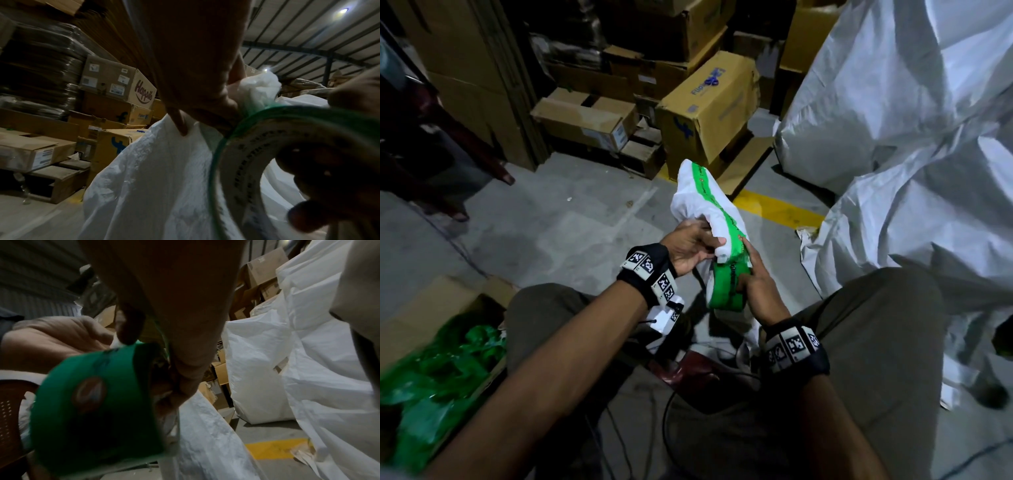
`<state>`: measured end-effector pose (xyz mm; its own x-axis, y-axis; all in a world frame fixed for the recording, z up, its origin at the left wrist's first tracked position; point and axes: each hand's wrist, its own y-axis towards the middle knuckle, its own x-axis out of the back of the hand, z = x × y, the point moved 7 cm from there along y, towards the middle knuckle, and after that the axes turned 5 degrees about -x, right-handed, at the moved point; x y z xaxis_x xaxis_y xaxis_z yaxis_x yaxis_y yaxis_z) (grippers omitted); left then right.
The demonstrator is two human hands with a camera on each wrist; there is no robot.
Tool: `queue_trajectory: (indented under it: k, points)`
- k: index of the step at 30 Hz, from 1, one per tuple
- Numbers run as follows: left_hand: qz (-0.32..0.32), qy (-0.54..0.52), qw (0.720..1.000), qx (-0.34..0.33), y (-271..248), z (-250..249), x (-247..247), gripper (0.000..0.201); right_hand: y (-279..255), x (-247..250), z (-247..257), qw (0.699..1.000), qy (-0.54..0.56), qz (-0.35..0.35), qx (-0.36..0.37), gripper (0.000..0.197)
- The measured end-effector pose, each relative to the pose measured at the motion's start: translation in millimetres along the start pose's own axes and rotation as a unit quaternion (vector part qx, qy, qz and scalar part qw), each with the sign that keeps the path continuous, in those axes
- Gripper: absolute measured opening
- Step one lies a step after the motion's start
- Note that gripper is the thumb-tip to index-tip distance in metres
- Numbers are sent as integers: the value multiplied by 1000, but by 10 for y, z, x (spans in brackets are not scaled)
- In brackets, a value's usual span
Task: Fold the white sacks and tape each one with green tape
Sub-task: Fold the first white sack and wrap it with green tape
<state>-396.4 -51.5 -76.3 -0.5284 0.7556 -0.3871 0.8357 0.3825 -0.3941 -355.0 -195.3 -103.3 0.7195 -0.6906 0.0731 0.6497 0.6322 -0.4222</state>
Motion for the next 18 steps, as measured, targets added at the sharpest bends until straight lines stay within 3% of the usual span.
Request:
queue_trajectory:
  k: [3, 8, 14, 18]
  points:
    - [8, -23, 1000, -14, 5, 34, 9, 39, 61, 32, -24, 995, 99, 22, -9, 87]
    - [-57, -39, 997, -45, 31, 219, 81, 55, -6, 71, 33, 977, 202, 17, -64, 72]
    - [-93, -10, 993, -66, 17, 329, 18, 68, 26, 29, -28, 987, 138, 35, -69, 88]
    - [-90, -16, 994, -57, 22, 303, -50, 60, 10, 58, 44, 999, -28, 4, -21, 83]
